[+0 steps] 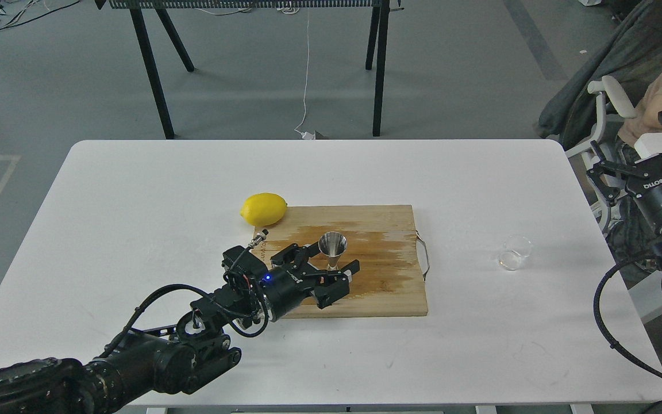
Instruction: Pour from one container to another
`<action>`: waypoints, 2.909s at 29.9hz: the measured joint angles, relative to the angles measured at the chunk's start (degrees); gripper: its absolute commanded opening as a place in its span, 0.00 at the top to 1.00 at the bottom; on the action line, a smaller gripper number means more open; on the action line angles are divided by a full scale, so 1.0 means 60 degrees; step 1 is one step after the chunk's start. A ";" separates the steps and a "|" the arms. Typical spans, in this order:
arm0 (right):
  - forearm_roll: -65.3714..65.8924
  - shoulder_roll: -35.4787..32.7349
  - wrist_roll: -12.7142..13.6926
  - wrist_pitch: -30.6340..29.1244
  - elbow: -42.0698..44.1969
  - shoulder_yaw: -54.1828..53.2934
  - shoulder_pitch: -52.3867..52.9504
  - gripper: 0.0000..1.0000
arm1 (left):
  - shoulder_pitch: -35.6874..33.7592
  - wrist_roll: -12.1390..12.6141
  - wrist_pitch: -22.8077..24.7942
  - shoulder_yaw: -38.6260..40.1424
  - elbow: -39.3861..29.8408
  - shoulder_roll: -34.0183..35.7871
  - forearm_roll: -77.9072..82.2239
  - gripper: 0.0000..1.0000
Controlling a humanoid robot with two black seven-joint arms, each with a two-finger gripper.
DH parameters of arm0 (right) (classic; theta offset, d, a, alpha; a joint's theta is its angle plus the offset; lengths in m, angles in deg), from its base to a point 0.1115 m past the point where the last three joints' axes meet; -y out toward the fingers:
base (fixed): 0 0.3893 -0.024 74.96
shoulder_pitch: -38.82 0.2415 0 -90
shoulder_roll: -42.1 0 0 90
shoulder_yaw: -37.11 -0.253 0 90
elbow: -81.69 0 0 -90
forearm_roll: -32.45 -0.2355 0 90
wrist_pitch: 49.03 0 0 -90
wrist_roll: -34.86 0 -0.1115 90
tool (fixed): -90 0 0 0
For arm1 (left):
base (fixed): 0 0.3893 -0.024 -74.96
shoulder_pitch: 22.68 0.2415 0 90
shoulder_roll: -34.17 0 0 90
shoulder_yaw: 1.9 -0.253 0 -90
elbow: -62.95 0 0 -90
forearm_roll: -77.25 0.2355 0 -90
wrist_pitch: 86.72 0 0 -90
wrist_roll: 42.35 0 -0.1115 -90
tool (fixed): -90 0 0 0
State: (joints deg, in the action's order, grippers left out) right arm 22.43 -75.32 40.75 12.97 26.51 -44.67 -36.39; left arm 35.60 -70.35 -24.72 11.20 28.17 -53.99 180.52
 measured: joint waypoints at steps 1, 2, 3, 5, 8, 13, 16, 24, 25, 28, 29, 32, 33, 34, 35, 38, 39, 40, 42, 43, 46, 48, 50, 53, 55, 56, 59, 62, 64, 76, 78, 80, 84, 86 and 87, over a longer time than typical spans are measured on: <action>0.0000 0.0000 0.0000 0.0000 0.0002 -0.0001 0.0003 0.02 | 0.0006 0.0000 0.0000 0.0000 -0.0013 0.0042 0.0000 0.03; 0.0000 0.0000 0.0000 0.0000 0.0003 0.0000 0.0006 0.02 | 0.0008 0.0000 0.0000 0.0000 -0.0023 0.0072 0.0000 0.03; 0.0000 0.0000 0.0000 0.0000 0.0003 0.0000 0.0008 0.02 | 0.0014 0.0000 0.0000 0.0000 -0.0042 0.0095 0.0000 0.03; 0.0000 0.0000 0.0000 0.0000 0.0003 0.0005 0.0011 0.02 | 0.0054 0.0000 0.0000 0.0000 -0.0105 0.0116 0.0000 0.03; 0.0000 0.0000 0.0000 0.0000 0.0008 0.0016 0.0010 0.02 | 0.0154 0.0000 0.0000 0.0000 -0.0182 0.0183 0.0000 0.03; 0.0000 0.0000 0.0000 0.0000 0.0012 0.0013 0.0001 0.02 | 0.0242 0.0000 0.0000 0.0000 -0.0200 0.0390 0.0000 0.03; 0.0000 0.0000 0.0000 0.0000 0.0012 0.0009 0.0004 0.02 | 0.0245 0.0000 0.0000 0.0000 -0.0212 0.0418 0.0000 0.03; 0.0000 0.0007 0.0000 0.0000 0.0013 0.0009 0.0012 0.02 | 0.0476 0.0000 0.0000 0.0000 -0.0733 0.1006 0.0000 0.03; 0.0000 0.0004 0.0000 0.0000 0.0013 0.0009 0.0012 0.02 | 0.0507 0.0000 0.0000 0.0000 -0.0774 0.1081 0.0000 0.03; 0.0000 0.0001 0.0000 0.0000 0.0013 0.0009 0.0012 0.02 | 0.0607 0.0000 0.0000 0.0000 -0.0949 0.1354 0.0000 0.03; 0.0000 0.0000 0.0000 0.0000 0.0013 0.0008 0.0012 0.02 | 0.0648 0.0000 0.0000 0.0000 -0.1036 0.1473 0.0000 0.03; 0.0000 0.0000 0.0000 0.0000 0.0012 0.0008 0.0012 0.02 | 0.0728 0.0000 0.0000 0.0035 -0.1422 0.1913 -0.0010 0.04; 0.0000 0.0000 0.0000 0.0000 0.0011 0.0008 0.0012 0.02 | 0.0763 0.0000 0.0000 0.0056 -0.1652 0.2138 -0.0040 0.05; 0.0000 0.0001 0.0000 0.0000 0.0010 0.0007 0.0012 0.02 | 0.0804 0.0000 0.0000 0.0081 -0.1871 0.2379 -0.0083 0.05; 0.0000 0.0004 0.0000 0.0000 0.0008 0.0006 0.0012 0.02 | 0.0843 0.0000 0.0000 0.0108 -0.2161 0.2693 -0.0167 0.05; 0.0000 0.0024 0.0000 0.0000 0.0001 0.0006 0.0012 0.02 | 0.0869 0.0000 0.0044 0.0194 -0.3174 0.3721 -0.1057 0.05; 0.0000 0.0026 0.0000 0.0000 0.0000 0.0006 0.0015 0.02 | 0.0843 0.0000 0.0232 0.0222 -0.3533 0.4087 -0.1568 0.05; 0.0000 0.0033 0.0000 0.0000 -0.0001 0.0006 0.0022 0.02 | 0.0805 -0.0001 0.0523 0.0258 -0.3821 0.4405 -0.2056 0.05; 0.0000 0.0066 0.0000 0.0000 -0.0004 0.0021 0.0025 0.02 | 0.0698 0.0001 0.1459 0.0479 -0.4368 0.5106 -0.3212 0.04; 0.0000 0.0086 0.0000 0.0000 -0.0004 0.0038 0.0029 0.02 | 0.0644 0.0001 0.2043 0.0689 -0.4543 0.5386 -0.3754 0.04; 0.0000 0.0128 0.0000 0.0000 -0.0014 0.0103 0.0038 0.02 | 0.0566 0.0001 0.4274 0.1677 -0.4724 0.5865 -0.5074 0.04; 0.0000 0.0140 0.0000 0.0000 -0.0019 0.0134 0.0038 0.02 | 0.0561 0.0001 0.6043 0.2586 -0.4687 0.6038 -0.5792 0.04; -0.0004 0.0157 0.0000 0.0000 -0.0038 0.0165 0.0038 0.02 | 0.0560 0.0001 0.7851 0.3512 -0.4465 0.6143 -0.6529 0.04; -0.0015 0.0214 0.0027 0.0000 -0.0216 0.0203 0.0017 0.02 | 0.0533 0.0001 0.9119 0.4740 -0.3463 0.6218 -0.7977 0.04; -0.0024 0.0265 0.0065 0.0000 -0.0411 0.0213 -0.0006 0.02 | 0.0411 0.0001 0.9277 0.5195 -0.2577 0.6225 -0.8912 0.04; -0.0027 0.0312 0.0079 0.0000 -0.0516 0.0218 -0.0017 0.02 | 0.0299 0.0001 0.9306 0.5335 -0.2053 0.6225 -0.9448 0.03; -0.0065 0.0569 0.0111 0.0000 -0.0749 0.0220 -0.0029 0.02 | 0.0010 0.0001 0.9331 0.5491 -0.0606 0.6221 -1.1101 0.03; -0.0417 0.0869 0.0123 0.0000 -0.0977 0.0219 -0.0062 0.02 | -0.0140 0.0001 0.9331 0.5507 0.0478 0.6202 -1.2742 0.03; -0.0817 0.1029 0.0129 0.0000 -0.1203 0.0219 -0.0203 0.02 | -0.0224 0.0001 0.9332 0.5488 0.0863 0.6202 -1.3527 0.03; -0.3080 0.1116 0.0095 0.6381 -0.4845 -0.1012 -0.1918 0.02 | -0.0142 0.0001 0.9334 0.5449 0.1083 0.6109 -1.5258 0.03; -0.3209 0.1162 0.0089 0.8181 -0.5197 -0.1387 -0.1944 0.02 | -0.0134 0.0001 0.9334 0.5434 0.1082 0.6088 -1.5273 0.03; -0.3252 0.1193 0.0085 0.9027 -0.5412 -0.1594 -0.1891 0.02 | -0.0124 0.0001 0.9334 0.5425 0.1082 0.6075 -1.5276 0.03; -0.3252 0.1209 0.0060 0.9313 -0.5566 -0.1644 -0.1671 0.02 | -0.0108 0.0001 0.9334 0.5389 0.1082 0.6028 -1.5274 0.02; -0.3210 0.1213 0.0050 0.9331 -0.5563 -0.1492 -0.1588 0.03 | -0.0104 0.0001 0.9334 0.5371 0.1082 0.5925 -1.5254 0.02; -0.3194 0.1213 0.0047 0.9333 -0.5539 -0.1382 -0.1546 0.03 | -0.0102 0.0001 0.9334 0.5365 0.1083 0.5877 -1.5237 0.02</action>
State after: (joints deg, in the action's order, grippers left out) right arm 3.27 -68.04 41.03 68.97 -6.72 -52.96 -45.66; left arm 34.99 -70.35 31.28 43.39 34.66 -18.73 89.10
